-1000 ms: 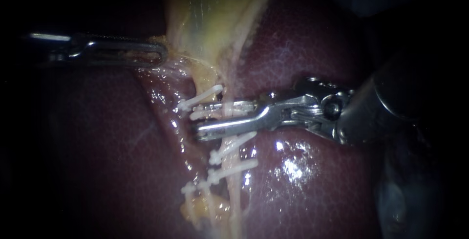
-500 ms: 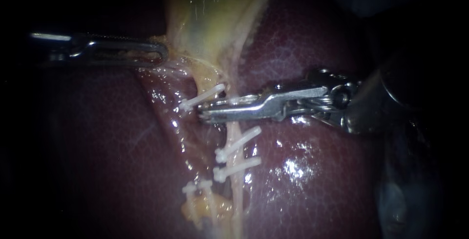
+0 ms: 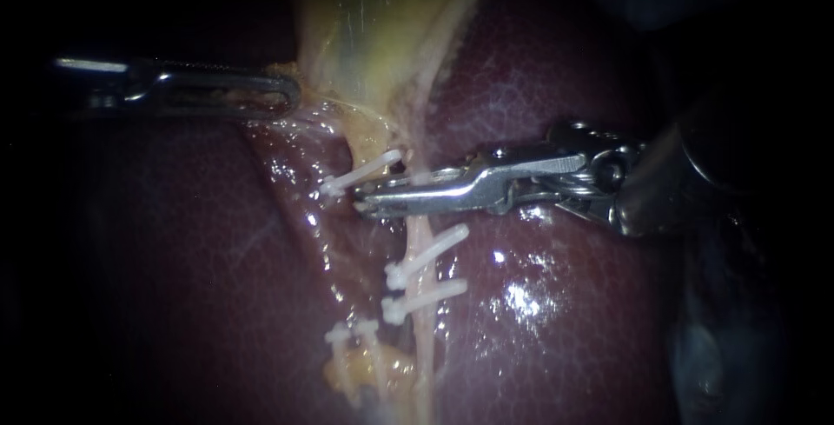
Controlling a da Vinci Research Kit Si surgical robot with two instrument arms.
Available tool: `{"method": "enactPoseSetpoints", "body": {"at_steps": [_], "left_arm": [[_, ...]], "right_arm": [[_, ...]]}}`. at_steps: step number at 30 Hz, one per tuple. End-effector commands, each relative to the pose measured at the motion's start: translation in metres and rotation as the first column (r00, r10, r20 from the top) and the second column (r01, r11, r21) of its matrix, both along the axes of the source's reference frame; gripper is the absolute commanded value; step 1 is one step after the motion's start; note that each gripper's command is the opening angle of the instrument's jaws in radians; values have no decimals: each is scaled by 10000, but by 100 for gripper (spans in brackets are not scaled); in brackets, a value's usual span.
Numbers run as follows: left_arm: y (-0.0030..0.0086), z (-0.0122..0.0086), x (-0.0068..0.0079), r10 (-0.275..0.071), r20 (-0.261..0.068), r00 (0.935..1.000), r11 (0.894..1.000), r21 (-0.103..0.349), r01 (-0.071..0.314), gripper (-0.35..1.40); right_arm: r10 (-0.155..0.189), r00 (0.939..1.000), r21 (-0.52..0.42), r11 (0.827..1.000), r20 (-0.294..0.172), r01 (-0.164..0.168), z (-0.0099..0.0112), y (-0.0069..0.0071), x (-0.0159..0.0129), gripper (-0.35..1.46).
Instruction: Clipping third clip right tube
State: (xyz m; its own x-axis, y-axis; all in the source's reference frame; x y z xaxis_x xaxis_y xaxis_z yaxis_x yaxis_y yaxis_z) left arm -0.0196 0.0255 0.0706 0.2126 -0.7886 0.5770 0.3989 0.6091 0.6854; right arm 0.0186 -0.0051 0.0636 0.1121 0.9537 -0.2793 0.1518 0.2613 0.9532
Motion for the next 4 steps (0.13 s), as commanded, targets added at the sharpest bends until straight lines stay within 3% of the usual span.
{"method": "enactPoseSetpoints", "body": {"at_steps": [1,4], "left_arm": [[0,0,0,1,13,10000,10000,-5,-1,-35],[0,0,0,2,14,10000,10000,-5,-2,-35]], "right_arm": [[-10,10000,-6,10000,-10,10,0,-1,0,-35],[-36,10000,-9,10000,-24,36,0,-1,0,-35]]}}
